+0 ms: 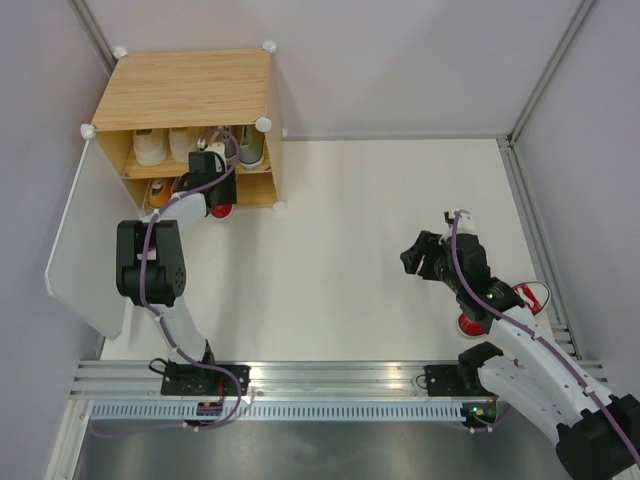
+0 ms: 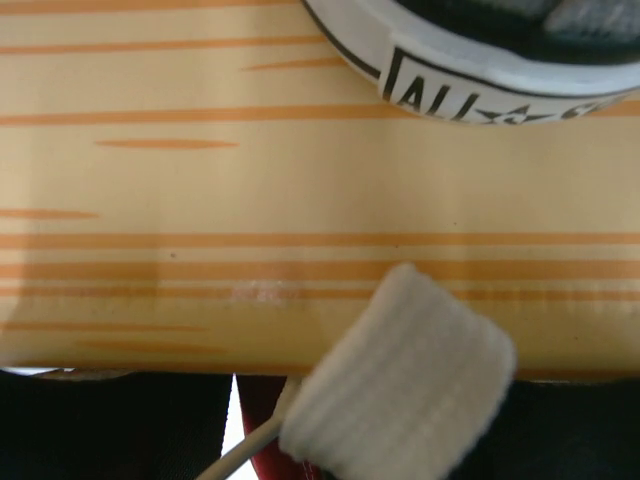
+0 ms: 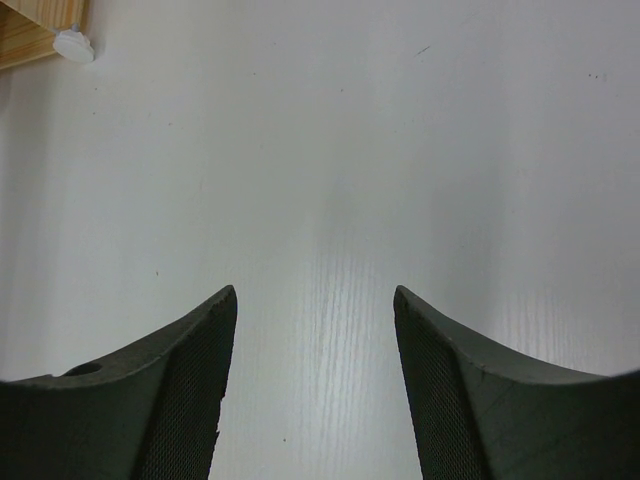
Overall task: Place and organize the shoes in the shoe cabinet
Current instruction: Place the shoe in the shoe cabinet.
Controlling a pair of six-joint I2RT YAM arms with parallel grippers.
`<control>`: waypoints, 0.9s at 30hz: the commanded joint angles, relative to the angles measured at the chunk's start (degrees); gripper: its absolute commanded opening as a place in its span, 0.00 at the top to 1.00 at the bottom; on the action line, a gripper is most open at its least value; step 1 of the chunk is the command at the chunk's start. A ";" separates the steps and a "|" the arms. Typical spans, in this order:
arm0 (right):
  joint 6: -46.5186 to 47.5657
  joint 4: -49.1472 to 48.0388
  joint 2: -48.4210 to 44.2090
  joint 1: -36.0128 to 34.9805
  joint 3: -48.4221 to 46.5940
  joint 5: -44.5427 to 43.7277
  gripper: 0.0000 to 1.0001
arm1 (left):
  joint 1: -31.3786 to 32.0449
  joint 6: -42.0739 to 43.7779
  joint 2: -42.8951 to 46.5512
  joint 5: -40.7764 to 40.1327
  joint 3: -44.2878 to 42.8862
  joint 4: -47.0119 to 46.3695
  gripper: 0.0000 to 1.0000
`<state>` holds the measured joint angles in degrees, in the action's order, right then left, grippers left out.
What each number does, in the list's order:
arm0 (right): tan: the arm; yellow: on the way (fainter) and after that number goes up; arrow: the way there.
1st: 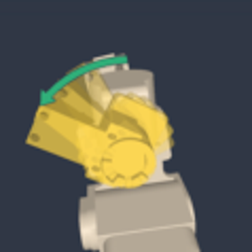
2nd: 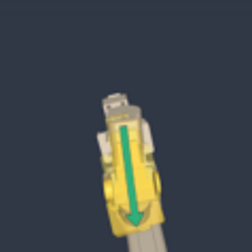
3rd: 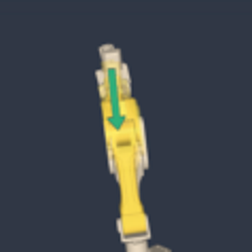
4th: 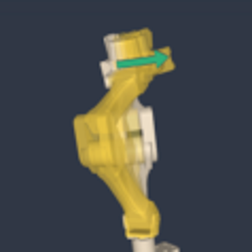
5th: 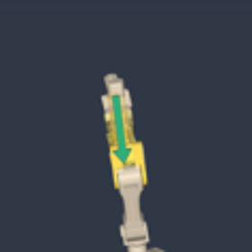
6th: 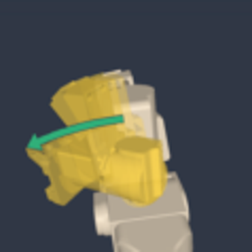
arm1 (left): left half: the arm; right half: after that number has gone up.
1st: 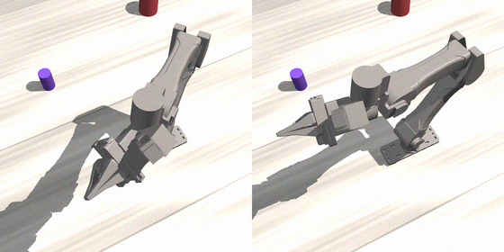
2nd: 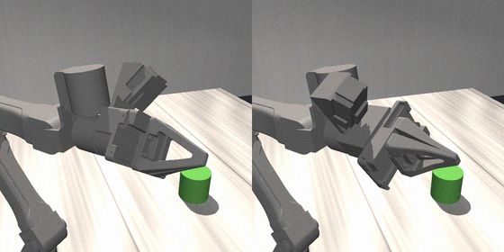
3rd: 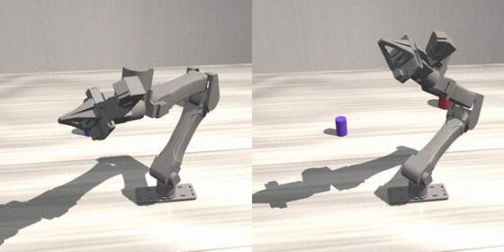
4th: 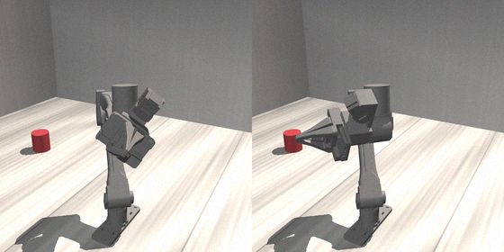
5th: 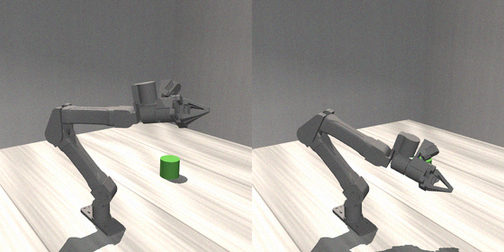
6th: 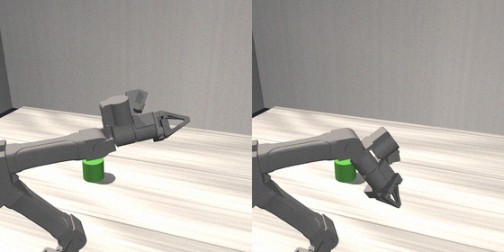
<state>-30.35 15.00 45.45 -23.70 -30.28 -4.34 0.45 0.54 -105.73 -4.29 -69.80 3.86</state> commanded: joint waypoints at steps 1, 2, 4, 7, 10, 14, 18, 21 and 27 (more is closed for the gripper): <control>1.08 -1.64 -0.80 0.33 -0.39 -1.46 0.31 | -0.27 1.22 -1.84 -0.45 -6.49 -10.80 0.93; 1.25 -1.65 -0.89 0.32 -0.39 -1.46 0.31 | -0.27 1.22 -2.37 -0.36 -6.92 -11.32 0.93; 1.26 -1.65 -0.80 0.32 -0.39 -1.72 0.32 | -0.27 1.22 -2.81 -0.36 -7.19 -11.94 0.93; 1.43 -1.73 -0.80 0.41 -0.22 -2.43 0.32 | -0.27 1.31 -3.34 -0.53 -7.46 -12.73 0.90; 1.52 -1.82 -0.72 0.50 -0.22 -2.60 0.32 | -0.27 0.08 -4.04 -2.90 -7.72 -12.65 0.88; 1.70 -1.82 -0.19 0.59 -0.30 -2.69 0.32 | -0.27 -2.11 -4.66 -3.79 -7.37 -12.12 0.38; 1.70 -1.91 -0.36 0.68 -0.22 -2.52 0.32 | -0.27 -2.38 -3.52 -4.15 -4.65 -13.96 0.19; 1.70 -1.91 -0.45 0.59 -0.13 -2.34 0.32 | -1.77 -2.64 -2.99 -4.14 -3.33 -13.70 0.09; 1.61 -2.00 -1.59 0.59 0.22 -1.81 0.32 | -1.77 -4.66 0.00 -1.34 -0.78 -12.47 0.01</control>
<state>-29.67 14.94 45.10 -23.38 -30.28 -6.09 -1.02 0.91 -106.41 -2.79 -70.24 3.33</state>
